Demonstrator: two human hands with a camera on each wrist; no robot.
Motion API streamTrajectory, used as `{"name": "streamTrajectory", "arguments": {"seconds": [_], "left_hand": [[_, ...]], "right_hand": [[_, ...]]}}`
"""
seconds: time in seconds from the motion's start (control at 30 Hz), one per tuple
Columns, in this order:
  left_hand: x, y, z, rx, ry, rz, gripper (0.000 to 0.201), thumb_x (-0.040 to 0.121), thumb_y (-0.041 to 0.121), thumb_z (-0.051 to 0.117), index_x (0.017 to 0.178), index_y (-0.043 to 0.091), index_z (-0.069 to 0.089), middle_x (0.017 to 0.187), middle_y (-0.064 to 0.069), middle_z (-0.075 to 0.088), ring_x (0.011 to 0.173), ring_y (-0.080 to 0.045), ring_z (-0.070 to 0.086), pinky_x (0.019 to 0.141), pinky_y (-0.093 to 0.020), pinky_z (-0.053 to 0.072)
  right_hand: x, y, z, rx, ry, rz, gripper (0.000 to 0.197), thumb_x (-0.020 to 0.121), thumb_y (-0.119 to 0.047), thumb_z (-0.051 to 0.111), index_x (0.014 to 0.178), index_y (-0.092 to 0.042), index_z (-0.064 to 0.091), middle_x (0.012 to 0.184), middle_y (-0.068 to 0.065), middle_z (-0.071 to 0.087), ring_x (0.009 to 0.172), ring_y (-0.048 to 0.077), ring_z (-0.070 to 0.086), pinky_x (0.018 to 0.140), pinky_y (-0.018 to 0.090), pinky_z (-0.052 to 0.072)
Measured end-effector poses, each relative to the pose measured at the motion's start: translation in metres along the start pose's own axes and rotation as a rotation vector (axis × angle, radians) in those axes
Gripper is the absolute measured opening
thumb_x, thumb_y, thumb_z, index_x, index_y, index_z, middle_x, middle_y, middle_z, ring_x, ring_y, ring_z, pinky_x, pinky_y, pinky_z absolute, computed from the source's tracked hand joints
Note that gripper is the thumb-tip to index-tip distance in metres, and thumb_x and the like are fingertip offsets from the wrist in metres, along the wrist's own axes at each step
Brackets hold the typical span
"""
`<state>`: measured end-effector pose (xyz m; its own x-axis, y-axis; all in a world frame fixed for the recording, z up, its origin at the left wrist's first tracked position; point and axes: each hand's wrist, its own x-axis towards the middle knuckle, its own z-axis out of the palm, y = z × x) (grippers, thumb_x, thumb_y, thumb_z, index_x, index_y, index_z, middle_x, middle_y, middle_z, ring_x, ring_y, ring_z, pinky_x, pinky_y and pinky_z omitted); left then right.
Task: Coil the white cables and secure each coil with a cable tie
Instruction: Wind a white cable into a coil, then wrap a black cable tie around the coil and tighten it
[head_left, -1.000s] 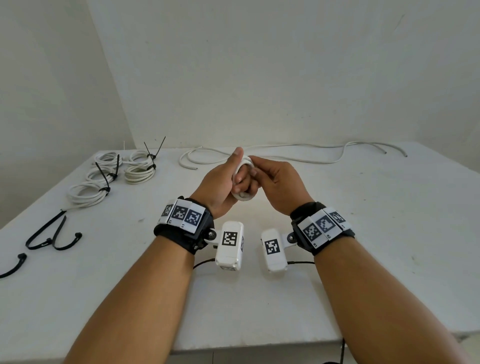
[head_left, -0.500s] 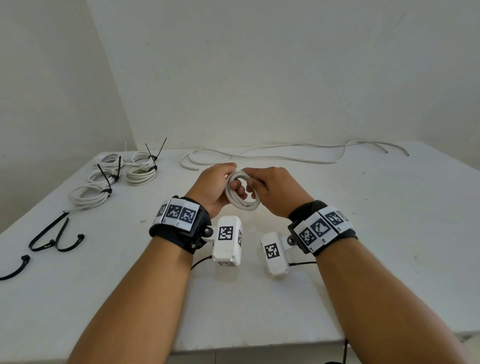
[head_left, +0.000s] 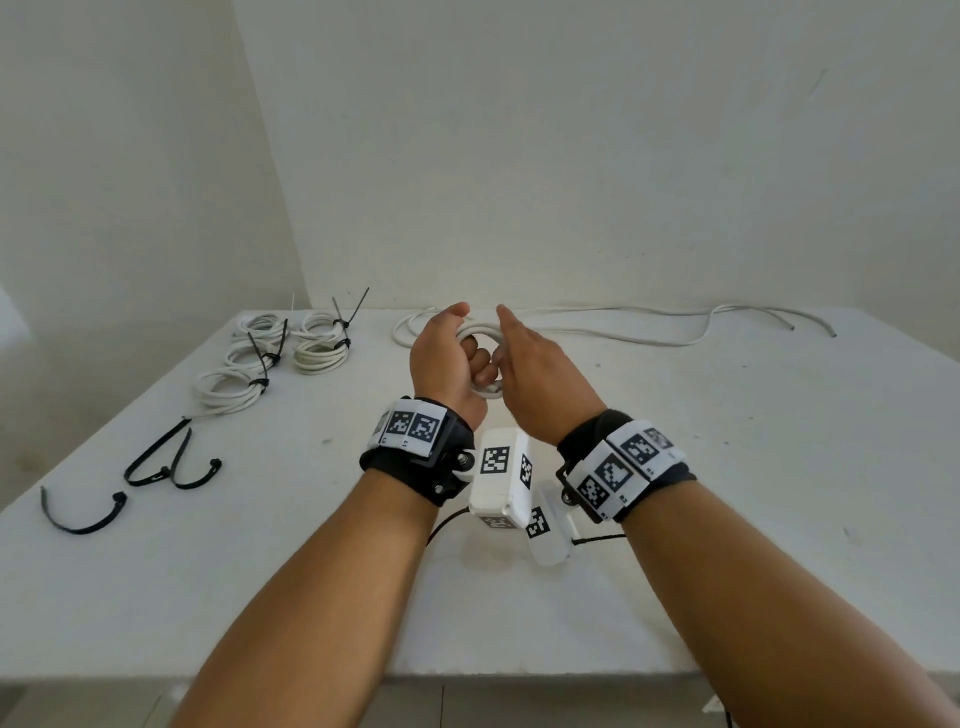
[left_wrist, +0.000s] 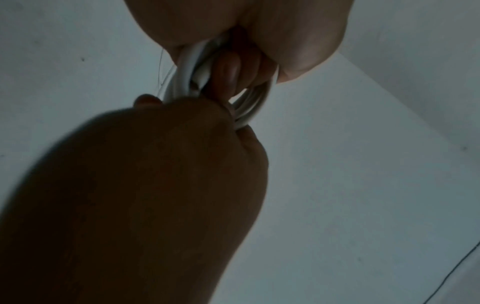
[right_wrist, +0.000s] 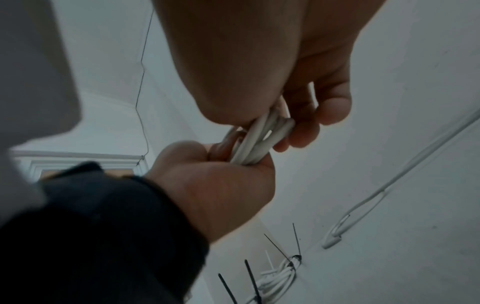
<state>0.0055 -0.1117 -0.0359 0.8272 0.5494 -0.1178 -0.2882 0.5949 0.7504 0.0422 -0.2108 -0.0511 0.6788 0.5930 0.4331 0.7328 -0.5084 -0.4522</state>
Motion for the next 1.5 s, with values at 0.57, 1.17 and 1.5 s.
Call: {"name": "streamTrajectory", "arguments": {"seconds": [0.57,1.17,1.5], "left_hand": [[-0.018,0.107,-0.112,0.276,-0.023,0.008,0.027,0.098,0.024,0.051,0.075,0.011,0.060,0.041,0.004,0.034,0.032,-0.011,0.029,0.039,-0.020,0.032],[-0.055,0.191,-0.249,0.153,0.475,0.297,0.015,0.084,0.022,0.075,0.078,0.012,0.065,0.040,0.005,0.033,0.036,-0.014,0.034,0.043,-0.021,0.037],[-0.045,0.187,-0.255,0.154,0.410,0.263,0.022,0.083,0.018,0.075,0.076,0.012,0.055,0.049,0.000,0.029,0.035,-0.016,0.035,0.044,-0.019,0.038]], "right_hand": [[0.040,-0.113,0.039,-0.106,-0.328,-0.323,0.058,0.102,-0.014,0.044,0.156,-0.009,0.021,0.110,0.008,0.061,0.099,0.024,0.057,0.078,0.026,0.038],[0.064,-0.228,0.194,-0.190,-0.584,-0.182,0.026,0.085,-0.022,0.070,0.067,-0.014,0.054,0.081,0.005,0.069,0.077,0.023,0.066,0.077,0.034,0.059],[0.067,-0.213,0.191,-0.287,-0.522,-0.186,0.026,0.091,-0.011,0.055,0.066,-0.012,0.047,0.068,0.003,0.053,0.072,0.026,0.059,0.072,0.035,0.057]]}}
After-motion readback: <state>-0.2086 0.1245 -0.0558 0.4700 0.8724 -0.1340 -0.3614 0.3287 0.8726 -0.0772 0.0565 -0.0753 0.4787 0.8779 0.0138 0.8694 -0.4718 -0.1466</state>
